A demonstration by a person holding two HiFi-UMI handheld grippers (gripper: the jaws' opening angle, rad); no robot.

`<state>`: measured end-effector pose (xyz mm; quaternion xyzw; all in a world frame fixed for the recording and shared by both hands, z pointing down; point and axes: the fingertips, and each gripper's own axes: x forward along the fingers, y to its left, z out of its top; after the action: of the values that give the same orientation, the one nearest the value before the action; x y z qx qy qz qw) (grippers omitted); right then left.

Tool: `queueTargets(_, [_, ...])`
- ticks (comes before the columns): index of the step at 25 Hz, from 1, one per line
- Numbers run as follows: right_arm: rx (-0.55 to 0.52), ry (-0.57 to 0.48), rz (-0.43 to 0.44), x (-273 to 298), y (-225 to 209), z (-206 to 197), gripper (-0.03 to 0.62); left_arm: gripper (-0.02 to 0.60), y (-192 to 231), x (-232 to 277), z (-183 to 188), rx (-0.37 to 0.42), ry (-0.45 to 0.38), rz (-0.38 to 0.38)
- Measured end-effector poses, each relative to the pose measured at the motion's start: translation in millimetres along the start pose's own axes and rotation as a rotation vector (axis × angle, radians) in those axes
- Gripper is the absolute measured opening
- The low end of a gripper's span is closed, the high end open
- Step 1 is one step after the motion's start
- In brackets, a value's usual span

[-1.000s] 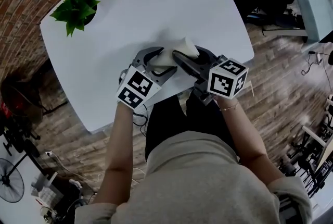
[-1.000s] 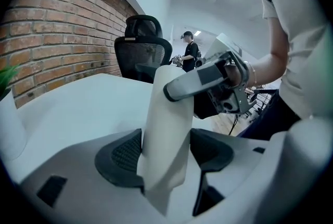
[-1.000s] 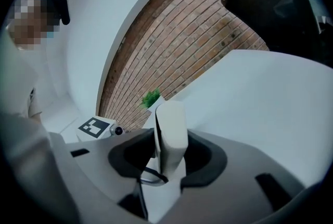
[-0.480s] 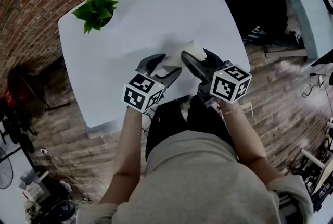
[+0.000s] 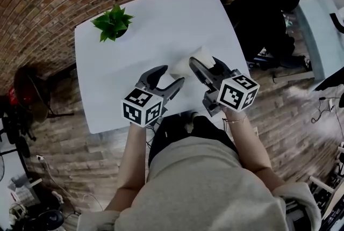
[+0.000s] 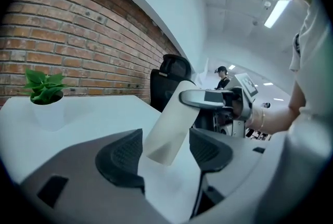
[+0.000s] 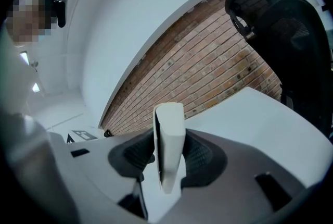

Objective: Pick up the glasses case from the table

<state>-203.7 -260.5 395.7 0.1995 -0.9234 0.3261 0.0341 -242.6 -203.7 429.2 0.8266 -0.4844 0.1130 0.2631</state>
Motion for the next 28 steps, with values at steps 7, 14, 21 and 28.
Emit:
queueTargets(7, [-0.032,-0.051,0.034,-10,12,26,0.152,0.265,-10,-15,28,-0.073,-0.143,0.041])
queueTargets(14, [-0.041,-0.101,0.062,-16,29,46,0.152,0.17,-2,-41,54,-0.248,-0.317,0.072])
queueTargets(21, [-0.066,-0.135,0.102,-19,43,58,0.152,0.115,-5,-55,71,-0.202,-0.384,0.124])
queueTargets(28, [-0.082,-0.155,0.115,-22,51,64,0.152,0.014,-9,-57,77,-0.133,-0.388,0.18])
